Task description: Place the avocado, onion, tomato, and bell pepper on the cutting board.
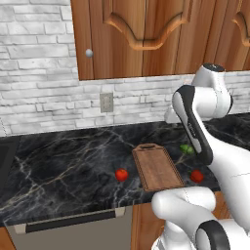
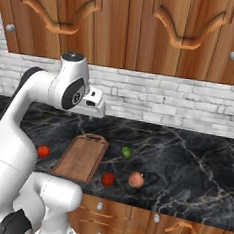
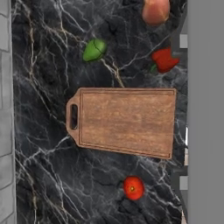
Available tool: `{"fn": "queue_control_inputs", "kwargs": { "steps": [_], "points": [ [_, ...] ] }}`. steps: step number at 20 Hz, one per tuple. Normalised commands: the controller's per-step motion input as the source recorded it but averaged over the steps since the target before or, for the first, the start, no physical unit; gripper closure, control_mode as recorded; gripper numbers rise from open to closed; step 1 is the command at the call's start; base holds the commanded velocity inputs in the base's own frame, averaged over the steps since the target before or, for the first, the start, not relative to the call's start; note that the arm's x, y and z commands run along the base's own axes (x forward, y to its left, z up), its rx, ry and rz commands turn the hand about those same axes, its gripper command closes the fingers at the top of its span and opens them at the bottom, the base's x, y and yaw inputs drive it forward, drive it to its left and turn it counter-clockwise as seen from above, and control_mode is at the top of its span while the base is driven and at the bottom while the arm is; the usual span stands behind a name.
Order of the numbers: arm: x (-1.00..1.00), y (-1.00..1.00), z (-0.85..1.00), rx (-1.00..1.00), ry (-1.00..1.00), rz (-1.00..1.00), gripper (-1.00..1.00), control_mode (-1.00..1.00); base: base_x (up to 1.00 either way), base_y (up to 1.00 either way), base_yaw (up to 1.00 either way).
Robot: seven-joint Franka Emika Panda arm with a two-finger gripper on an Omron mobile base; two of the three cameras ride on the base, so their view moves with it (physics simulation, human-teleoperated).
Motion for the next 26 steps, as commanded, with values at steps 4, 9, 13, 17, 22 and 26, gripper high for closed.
{"fn": "queue_control_inputs", "kwargs": {
  "steps": [4, 9, 13, 17, 22, 26],
  "points": [
    [-0.08, -0.47, -0.21, 0.02, -0.01, 0.02, -1.0, -1.0, 0.0, 0.0, 0.0],
    [-0.2, -0.52, -0.31, 0.0, -0.02, 0.0, -1.0, -1.0, 0.0, 0.0, 0.0],
    [-0.09, -0.46, -0.44, 0.0, 0.0, 0.0, -1.0, -1.0, 0.0, 0.0, 0.0],
    [-0.02, -0.33, -0.47, -0.01, 0.05, -0.01, -1.0, -1.0, 0.0, 0.0, 0.0],
    [-0.02, -0.23, -0.37, -0.03, 0.1, -0.09, -1.0, -1.0, 0.0, 0.0, 0.0],
    [0.0, -0.1, -0.31, -0.02, 0.07, -0.08, -1.0, -1.0, 0.0, 0.0, 0.0]
  ]
}}
